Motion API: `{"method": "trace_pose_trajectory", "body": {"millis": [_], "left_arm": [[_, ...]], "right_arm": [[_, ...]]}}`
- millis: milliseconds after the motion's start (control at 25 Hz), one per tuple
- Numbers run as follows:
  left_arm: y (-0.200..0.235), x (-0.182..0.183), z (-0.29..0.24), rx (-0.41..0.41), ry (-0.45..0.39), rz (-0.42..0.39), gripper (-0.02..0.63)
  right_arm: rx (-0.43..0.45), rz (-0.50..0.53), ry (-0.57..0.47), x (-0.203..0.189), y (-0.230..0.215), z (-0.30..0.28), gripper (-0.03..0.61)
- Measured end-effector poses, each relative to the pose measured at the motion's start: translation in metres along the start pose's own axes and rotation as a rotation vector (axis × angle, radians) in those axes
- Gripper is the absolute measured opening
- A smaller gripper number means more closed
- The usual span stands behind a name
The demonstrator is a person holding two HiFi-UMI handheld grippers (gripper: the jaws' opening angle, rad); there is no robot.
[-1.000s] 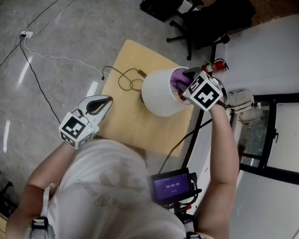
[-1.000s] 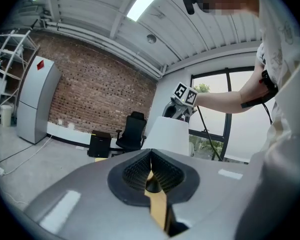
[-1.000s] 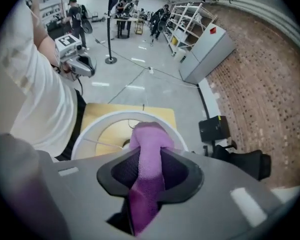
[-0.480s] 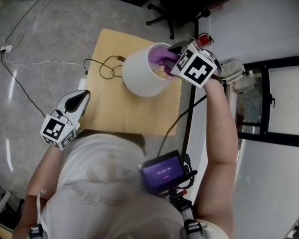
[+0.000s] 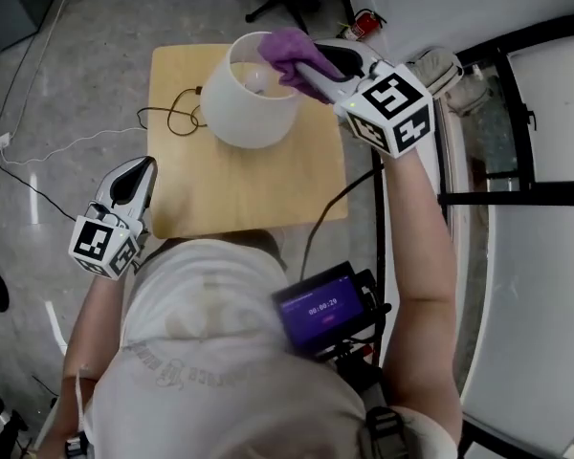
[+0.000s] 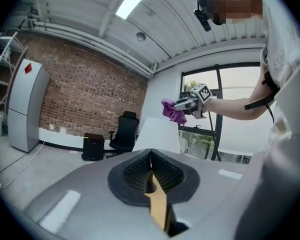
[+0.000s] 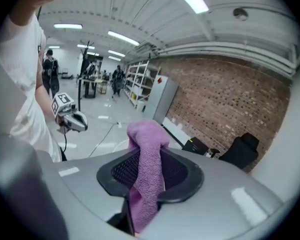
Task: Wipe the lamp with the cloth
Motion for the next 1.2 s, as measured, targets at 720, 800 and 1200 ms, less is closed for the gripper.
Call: {"method": "trace_pose_trajectory", "body": {"millis": [720, 800, 1200], "left_arm": [[-0.105, -0.011, -0.031, -0.041, 0.075, -0.093, 0.002], [-0.115, -0.015, -0.031, -0.042, 0.085, -0.096, 0.002], [-0.149, -0.033, -0.02, -0.066, 0.113, -0.109, 0.002]], "right_arm": [[-0.031, -0.624, -0.49, -0.137, 0.102, 0.114, 0.118], [-0.02, -0.664, -0.48, -0.155, 0.122, 0.114, 0.118], [0.014, -0.72, -0.501, -0.178, 0.183, 0.113, 0.114]]}}
Point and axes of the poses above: the fingertips, and each gripper's own axes: z backward along the fingers, y to its left, x out of its top, the point moved 1 cm from there along z, backward along the fingers, and after that the axes turned 2 degrees about z, right-handed, at the moved point
